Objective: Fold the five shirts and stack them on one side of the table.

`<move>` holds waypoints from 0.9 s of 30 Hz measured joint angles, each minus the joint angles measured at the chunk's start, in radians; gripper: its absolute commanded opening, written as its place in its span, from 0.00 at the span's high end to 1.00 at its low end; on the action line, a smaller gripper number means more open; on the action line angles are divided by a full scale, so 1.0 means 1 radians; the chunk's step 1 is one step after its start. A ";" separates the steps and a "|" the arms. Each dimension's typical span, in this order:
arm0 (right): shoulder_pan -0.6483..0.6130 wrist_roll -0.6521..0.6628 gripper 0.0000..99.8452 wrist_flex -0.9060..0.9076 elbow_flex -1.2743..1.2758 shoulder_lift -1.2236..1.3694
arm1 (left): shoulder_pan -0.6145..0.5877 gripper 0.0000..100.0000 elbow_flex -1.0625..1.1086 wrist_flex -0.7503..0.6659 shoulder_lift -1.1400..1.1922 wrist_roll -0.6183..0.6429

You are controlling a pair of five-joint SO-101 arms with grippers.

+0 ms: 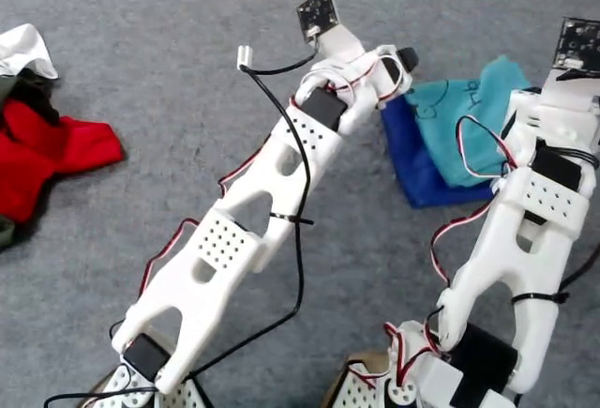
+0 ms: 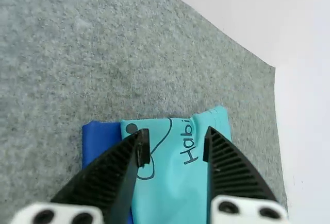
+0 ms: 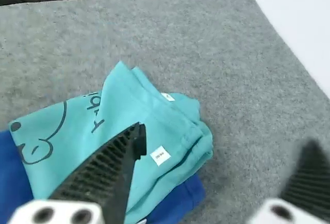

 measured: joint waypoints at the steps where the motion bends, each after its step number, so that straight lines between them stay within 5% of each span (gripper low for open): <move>1: 0.000 0.003 0.54 0.002 0.000 0.000 | 0.000 0.82 0.000 0.000 0.000 0.000; 4: 0.000 0.006 0.63 0.003 0.000 0.000 | 0.000 0.82 0.000 0.000 0.000 0.000; 10: -0.011 0.006 1.00 0.000 0.000 0.003 | -0.020 0.82 0.000 0.015 0.000 0.000; 21: -0.055 -0.018 1.00 -0.028 -0.104 0.345 | -0.078 0.82 0.000 0.204 0.000 0.000; 27: 0.014 -0.048 1.00 0.166 -0.315 0.566 | -0.147 0.82 -0.046 0.339 0.000 -0.103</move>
